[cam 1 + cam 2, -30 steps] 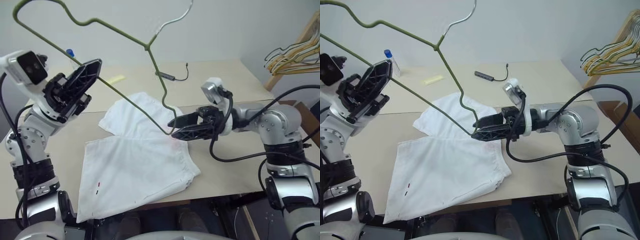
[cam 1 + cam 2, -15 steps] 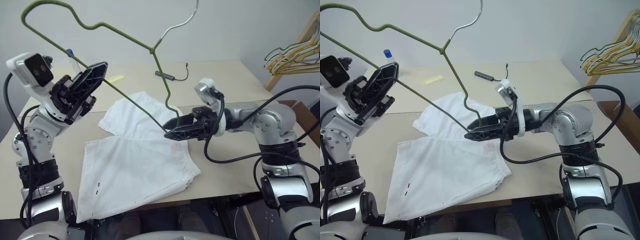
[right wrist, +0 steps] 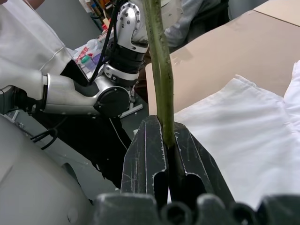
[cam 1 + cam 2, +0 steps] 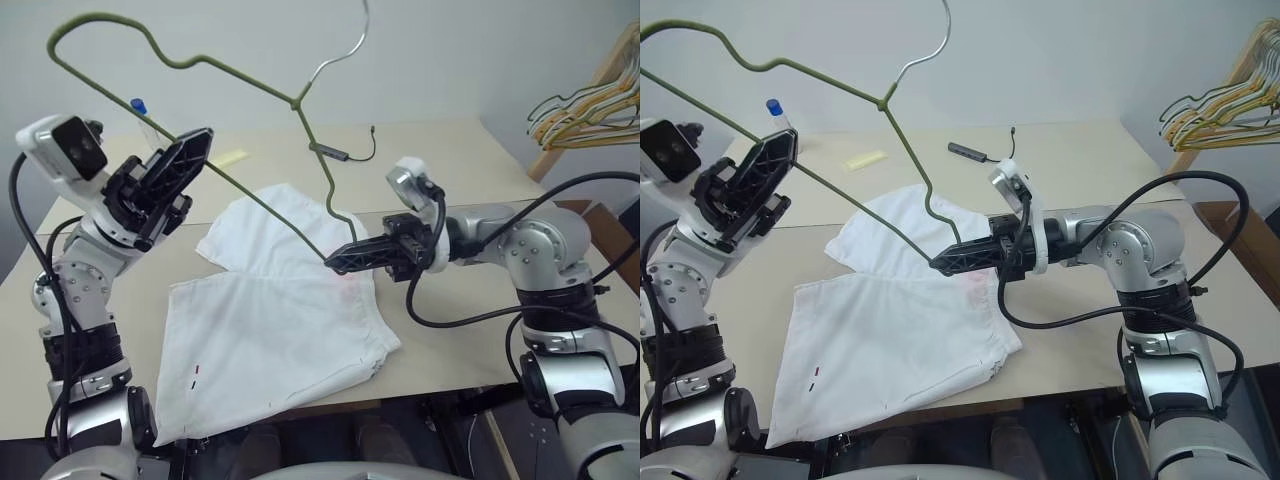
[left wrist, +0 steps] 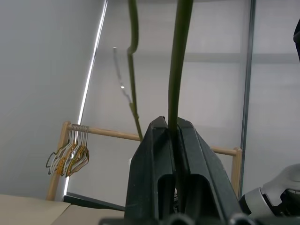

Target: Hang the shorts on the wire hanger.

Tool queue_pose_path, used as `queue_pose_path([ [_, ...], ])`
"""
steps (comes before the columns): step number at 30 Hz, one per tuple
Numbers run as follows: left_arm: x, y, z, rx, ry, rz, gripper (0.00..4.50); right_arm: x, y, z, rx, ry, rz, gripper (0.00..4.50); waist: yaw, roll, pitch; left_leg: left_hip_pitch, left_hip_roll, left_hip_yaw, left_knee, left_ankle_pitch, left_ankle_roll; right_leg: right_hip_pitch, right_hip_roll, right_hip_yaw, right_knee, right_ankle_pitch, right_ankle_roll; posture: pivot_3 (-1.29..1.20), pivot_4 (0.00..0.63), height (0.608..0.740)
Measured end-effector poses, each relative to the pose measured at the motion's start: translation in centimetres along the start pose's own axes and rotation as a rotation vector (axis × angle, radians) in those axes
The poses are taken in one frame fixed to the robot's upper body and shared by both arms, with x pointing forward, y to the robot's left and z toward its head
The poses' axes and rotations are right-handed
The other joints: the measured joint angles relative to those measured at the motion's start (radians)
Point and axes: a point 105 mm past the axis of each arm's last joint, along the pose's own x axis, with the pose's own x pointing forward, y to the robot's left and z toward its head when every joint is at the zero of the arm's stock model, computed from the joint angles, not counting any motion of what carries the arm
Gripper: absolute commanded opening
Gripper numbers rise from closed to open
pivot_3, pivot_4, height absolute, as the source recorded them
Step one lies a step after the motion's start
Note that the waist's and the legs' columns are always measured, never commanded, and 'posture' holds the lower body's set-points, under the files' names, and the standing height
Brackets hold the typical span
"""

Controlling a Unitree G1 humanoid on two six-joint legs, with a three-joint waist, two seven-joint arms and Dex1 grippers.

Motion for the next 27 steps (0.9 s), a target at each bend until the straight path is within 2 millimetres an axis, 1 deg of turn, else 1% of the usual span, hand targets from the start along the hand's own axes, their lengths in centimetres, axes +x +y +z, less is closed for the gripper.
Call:
queue_pose_path([
  [1, 0.0, 0.3, -0.3, 0.004, 0.015, 0.021, 0.71, 0.1, 0.0, 0.0, 0.0, -0.002, 0.0, 0.0, 0.0, 0.0, 0.0, 0.0, 0.0, 0.0, 0.0, 0.0, 0.0, 0.0, 0.0, 0.0, 0.0, 0.0, 0.0, -0.02, 0.0, 0.74],
  [2, 0.0, 0.6, -0.7, 0.005, 0.04, 0.04, 0.99, 0.1, -0.1, 0.0, -0.001, -0.003, -0.004, 0.0, 0.0, 0.0, 0.0, 0.0, 0.0, 0.0, 0.0, 0.0, 0.0, 0.0, 0.0, 0.0, 0.0, 0.0, 0.0, -0.02, 0.0, 0.74],
  [5, -0.3, 1.0, -3.0, -0.03, 0.123, 0.07, 1.93, 0.3, -0.3, 0.0, 0.0, -0.007, -0.019, 0.0, 0.0, 0.0, 0.0, 0.0, 0.0, 0.0, 0.0, 0.0, 0.0, 0.0, 0.0, 0.0, 0.0, 0.0, 0.0, -0.02, 0.0, 0.74],
  [7, -0.6, 1.4, -4.0, -0.029, 0.18, 0.1, 2.52, 0.2, -0.4, 0.1, -0.002, -0.014, -0.032, 0.0, -0.001, 0.0, 0.0, 0.0, 0.0, 0.0, 0.0, 0.0, 0.0, 0.0, 0.0, 0.0, 0.0, 0.0, 0.0, -0.03, 0.0, 0.74],
  [8, -0.9, 1.6, -4.6, -0.021, 0.231, 0.12, 2.9, 0.1, -0.4, 0.2, -0.003, -0.021, -0.038, 0.0, -0.001, 0.0, 0.0, 0.0, 0.0, 0.0, 0.0, 0.0, 0.0, 0.0, 0.0, 0.0, 0.0, 0.0, 0.0, -0.03, 0.0, 0.74],
  [11, -2.5, 2.1, -6.6, 0.016, 0.401, 0.19, 3.81, -0.6, -0.5, 0.6, -0.001, -0.062, -0.06, 0.0, -0.003, 0.0, 0.0, 0.0, 0.0, 0.001, 0.0, 0.0, 0.0, 0.0, 0.0, 0.0, 0.0, 0.0, 0.0, -0.03, 0.0, 0.74],
  [13, -3.4, 2.2, -7.8, 0.02, 0.469, 0.221, 4.47, -1.0, -0.5, 0.8, 0.01, -0.086, -0.077, 0.0, -0.003, 0.0, 0.0, 0.0, 0.0, 0.0, 0.0, 0.0, 0.0, 0.0, 0.0, 0.0, 0.0, 0.0, 0.0, -0.03, 0.0, 0.74],
  [14, -3.8, 2.3, -8.1, 0.025, 0.501, 0.23, 4.47, -1.2, -0.6, 0.7, 0.017, -0.093, -0.087, 0.0, -0.002, 0.0, 0.0, 0.0, 0.0, 0.0, 0.0, 0.0, 0.0, 0.0, 0.0, 0.0, 0.0, 0.0, 0.0, -0.03, 0.0, 0.74],
  [16, -4.7, 2.2, -8.5, 0.065, 0.573, 0.249, 4.47, -2.2, -0.8, 0.0, 0.056, -0.104, -0.128, 0.0, 0.0, 0.0, 0.0, 0.0, 0.0, 0.0, 0.0, 0.0, 0.0, 0.0, 0.0, 0.0, 0.0, 0.0, 0.0, -0.03, 0.0, 0.74],
  [19, -7.0, 2.2, -8.6, 0.158, 0.729, 0.309, 4.47, -5.4, -1.8, -2.5, 0.174, -0.079, -0.283, 0.0, 0.007, 0.001, 0.001, -0.001, 0.0, 0.002, 0.0, 0.0, 0.0, -0.001, -0.001, 0.0, -0.001, 0.0, 0.0, -0.03, 0.0, 0.74],
  [21, -8.0, 1.6, -8.9, 0.226, 0.845, 0.285, 4.47, -7.9, -2.5, -4.3, 0.282, -0.067, -0.404, 0.0, 0.009, 0.001, 0.001, -0.001, 0.0, 0.003, 0.0, 0.0, 0.0, -0.001, -0.001, 0.001, -0.001, 0.0, 0.0, -0.03, 0.0, 0.74],
  [22, -8.1, 1.3, -9.0, 0.244, 0.868, 0.263, 4.47, -8.7, -2.6, -4.9, 0.31, -0.06, -0.441, 0.0, 0.01, 0.001, 0.001, -0.001, 0.0, 0.003, 0.0, 0.0, 0.0, -0.001, -0.001, 0.001, -0.001, 0.0, 0.0, -0.03, 0.0, 0.74],
  [24, -8.0, 0.4, -9.3, 0.273, 0.918, 0.208, 4.47, -10.7, -2.4, -7.0, 0.388, -0.039, -0.528, 0.0, 0.017, 0.001, 0.001, -0.001, 0.0, 0.003, 0.0, 0.0, 0.0, 0.0, -0.001, 0.001, -0.002, -0.001, 0.0, -0.04, 0.0, 0.74],
  [27, -7.9, -0.5, -9.5, 0.273, 0.947, 0.162, 4.47, -13.0, -1.5, -10.3, 0.547, 0.008, -0.608, 0.0, 0.021, 0.002, 0.001, 0.0, 0.001, 0.004, -0.001, 0.0, 0.0, 0.0, -0.001, 0.001, -0.002, -0.002, 0.003, -0.05, 0.0, 0.74],
])
